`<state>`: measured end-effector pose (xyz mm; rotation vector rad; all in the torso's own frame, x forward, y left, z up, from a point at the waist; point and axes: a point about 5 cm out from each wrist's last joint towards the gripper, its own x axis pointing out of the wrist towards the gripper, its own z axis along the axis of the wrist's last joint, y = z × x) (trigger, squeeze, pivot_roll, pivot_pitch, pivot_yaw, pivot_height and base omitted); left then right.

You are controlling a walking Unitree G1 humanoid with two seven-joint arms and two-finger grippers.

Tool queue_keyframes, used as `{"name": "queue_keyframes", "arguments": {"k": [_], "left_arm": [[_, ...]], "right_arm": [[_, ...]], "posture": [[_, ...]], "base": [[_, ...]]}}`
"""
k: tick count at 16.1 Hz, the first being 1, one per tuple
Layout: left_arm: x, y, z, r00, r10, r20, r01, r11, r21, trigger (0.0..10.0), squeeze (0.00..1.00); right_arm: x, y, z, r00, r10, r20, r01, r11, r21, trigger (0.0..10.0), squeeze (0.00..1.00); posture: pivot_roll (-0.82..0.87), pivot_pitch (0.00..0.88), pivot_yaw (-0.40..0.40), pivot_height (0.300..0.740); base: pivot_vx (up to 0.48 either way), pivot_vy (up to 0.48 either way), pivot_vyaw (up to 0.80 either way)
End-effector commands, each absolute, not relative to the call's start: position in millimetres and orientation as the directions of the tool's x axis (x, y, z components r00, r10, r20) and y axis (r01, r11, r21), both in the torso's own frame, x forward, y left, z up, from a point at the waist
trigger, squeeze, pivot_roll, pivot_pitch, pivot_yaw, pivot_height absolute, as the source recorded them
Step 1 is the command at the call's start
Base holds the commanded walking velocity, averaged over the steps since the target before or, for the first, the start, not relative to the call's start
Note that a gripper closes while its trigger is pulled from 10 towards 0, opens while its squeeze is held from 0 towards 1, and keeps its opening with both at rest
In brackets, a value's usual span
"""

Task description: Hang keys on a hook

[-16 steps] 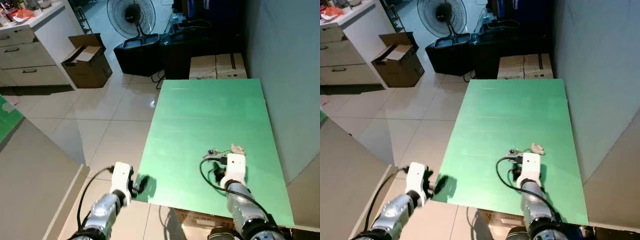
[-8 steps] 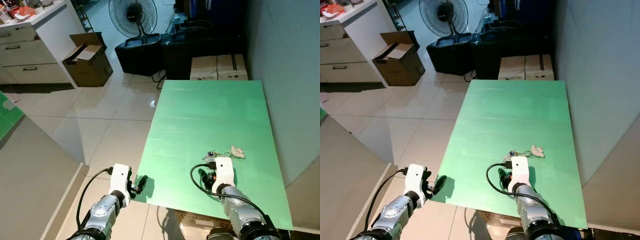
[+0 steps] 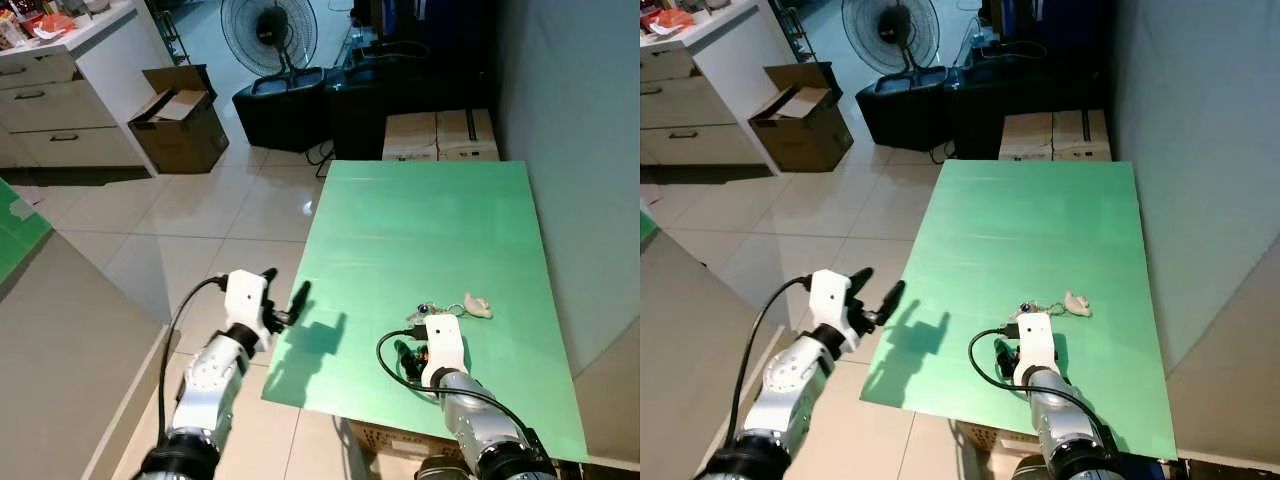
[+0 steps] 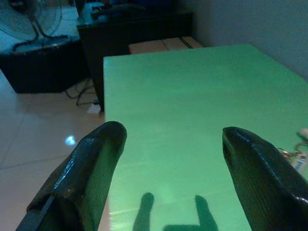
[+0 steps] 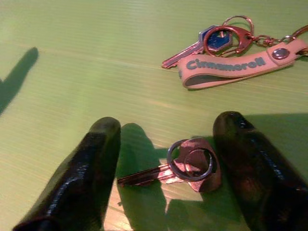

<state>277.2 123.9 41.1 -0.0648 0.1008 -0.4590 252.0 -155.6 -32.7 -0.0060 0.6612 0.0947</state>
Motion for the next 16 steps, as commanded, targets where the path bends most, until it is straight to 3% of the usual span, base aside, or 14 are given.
{"name": "queue_keyframes", "arguments": {"k": [1,2,3,8,14,16], "left_arm": [[276.2,130.2,42.9,0.901,-0.424,-0.096,0.416,0.905,-0.086,10.0,0.0],[274.9,127.8,49.1,0.9,-0.427,-0.087,0.421,0.903,-0.086,10.0,0.0],[272.3,126.2,56.4,0.899,-0.428,-0.09,0.421,0.903,-0.089,10.0,0.0],[267.0,125.4,65.0,0.894,-0.427,-0.133,0.418,0.904,-0.096,10.0,0.0],[264.5,122.9,64.2,0.889,-0.425,-0.171,0.411,0.905,-0.109,10.0,0.0],[265.4,119.2,63.3,0.884,-0.431,-0.182,0.416,0.902,-0.116,10.0,0.0]], "right_arm": [[231.2,-160.3,-51.3,0.701,0.059,-0.711,-0.063,0.998,0.021,10.0,1.0],[229.5,-162.4,-53.0,0.688,0.047,-0.724,-0.081,0.997,-0.012,10.0,0.78],[228.6,-163.5,-53.5,0.684,0.032,-0.729,-0.087,0.995,-0.038,10.0,0.0],[218.5,-169.0,-59.2,0.629,-0.012,-0.777,-0.056,0.997,-0.06,10.0,0.0],[208.1,-184.5,-44.4,0.676,-0.058,-0.735,-0.008,0.996,-0.086,10.0,0.0],[206.8,-184.9,-42.6,0.673,-0.053,-0.738,-0.005,0.997,-0.076,0.0,0.0]], "posture": [[-0.26,0.027,0.261,0.74],[-0.25,0.031,0.263,0.74],[-0.25,0.033,0.265,0.74],[-0.26,0.042,0.266,0.74],[-0.29,0.048,0.265,0.74],[-0.29,0.048,0.27,0.74]], "base": [[0.0,0.0,0.0],[0.0,0.0,0.0],[0.0,0.0,0.0],[0.0,0.0,0.0],[0.0,0.0,0.0],[0.0,0.0,0.0]]}}
